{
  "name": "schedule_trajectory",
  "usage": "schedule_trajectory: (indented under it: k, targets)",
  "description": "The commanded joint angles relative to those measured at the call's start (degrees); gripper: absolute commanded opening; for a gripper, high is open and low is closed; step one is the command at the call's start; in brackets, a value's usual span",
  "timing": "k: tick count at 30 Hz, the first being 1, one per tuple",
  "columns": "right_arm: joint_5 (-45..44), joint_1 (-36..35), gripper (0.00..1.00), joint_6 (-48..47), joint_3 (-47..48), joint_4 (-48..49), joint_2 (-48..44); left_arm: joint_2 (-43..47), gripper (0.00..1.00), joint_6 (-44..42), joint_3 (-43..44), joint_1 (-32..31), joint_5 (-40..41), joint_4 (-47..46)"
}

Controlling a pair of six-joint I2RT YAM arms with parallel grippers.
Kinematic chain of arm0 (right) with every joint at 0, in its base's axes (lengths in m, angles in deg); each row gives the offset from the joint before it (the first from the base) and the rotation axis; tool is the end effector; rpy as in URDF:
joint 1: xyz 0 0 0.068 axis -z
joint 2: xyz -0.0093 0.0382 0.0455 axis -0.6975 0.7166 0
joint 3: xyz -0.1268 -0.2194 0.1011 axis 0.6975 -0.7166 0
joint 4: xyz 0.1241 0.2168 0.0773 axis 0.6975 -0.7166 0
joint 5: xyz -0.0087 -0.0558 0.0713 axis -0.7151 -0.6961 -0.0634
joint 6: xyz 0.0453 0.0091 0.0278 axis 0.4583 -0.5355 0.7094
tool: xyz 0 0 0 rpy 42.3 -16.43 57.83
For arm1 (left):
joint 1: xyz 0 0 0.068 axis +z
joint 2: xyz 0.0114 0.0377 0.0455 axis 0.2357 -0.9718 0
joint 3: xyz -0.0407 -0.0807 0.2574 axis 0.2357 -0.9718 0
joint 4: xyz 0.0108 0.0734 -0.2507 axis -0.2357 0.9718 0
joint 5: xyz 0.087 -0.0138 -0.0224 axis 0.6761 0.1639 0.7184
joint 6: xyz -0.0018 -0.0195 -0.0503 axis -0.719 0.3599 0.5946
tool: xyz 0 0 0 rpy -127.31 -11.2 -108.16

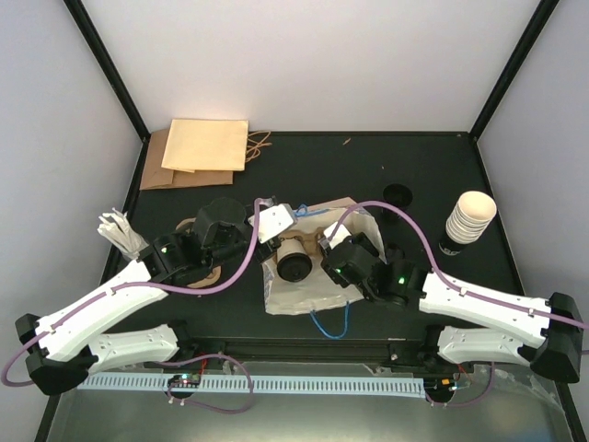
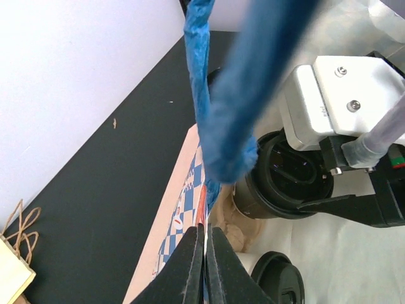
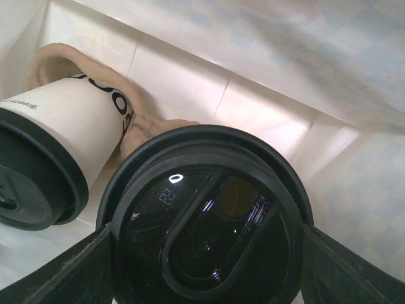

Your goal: Pack the takeout coffee

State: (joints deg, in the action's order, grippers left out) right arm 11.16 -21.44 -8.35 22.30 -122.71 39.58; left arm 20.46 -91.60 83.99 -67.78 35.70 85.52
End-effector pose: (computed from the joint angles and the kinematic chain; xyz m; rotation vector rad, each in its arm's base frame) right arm 0.1088 0.1926 0.2743 -0.7906 2.0727 0.0183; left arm 0.1252 -0.1687 0.3770 1.0989 1.7036 -0.3652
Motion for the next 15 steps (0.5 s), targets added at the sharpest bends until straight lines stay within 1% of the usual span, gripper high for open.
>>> schedule_trajectory:
  k: [1, 4, 10, 15]
  targets:
    - [-5.1, -0.3, 0.61, 2.2, -0.4, 4.5, 0.6, 0.4, 0.03, 1.6, 1.8, -0.6, -2.1, -0.2]
    - [-6.2, -0.3, 0.61, 2.2, -0.9, 7.0, 1.0, 0.3, 0.03, 3.2, 2.0, -0.7, -3.5, -0.3]
    - [-8.6, -0.2, 0.61, 0.9, -3.6, 15.2, -0.6, 0.2, 0.04, 8.0, 3.0, -0.6, -6.3, -1.0]
    - [-7.8, 0.1, 0.61, 0.5, -4.3, 17.0, -0.2, 0.0, 0.04, 10.7, 4.1, -0.5, -8.8, -1.0]
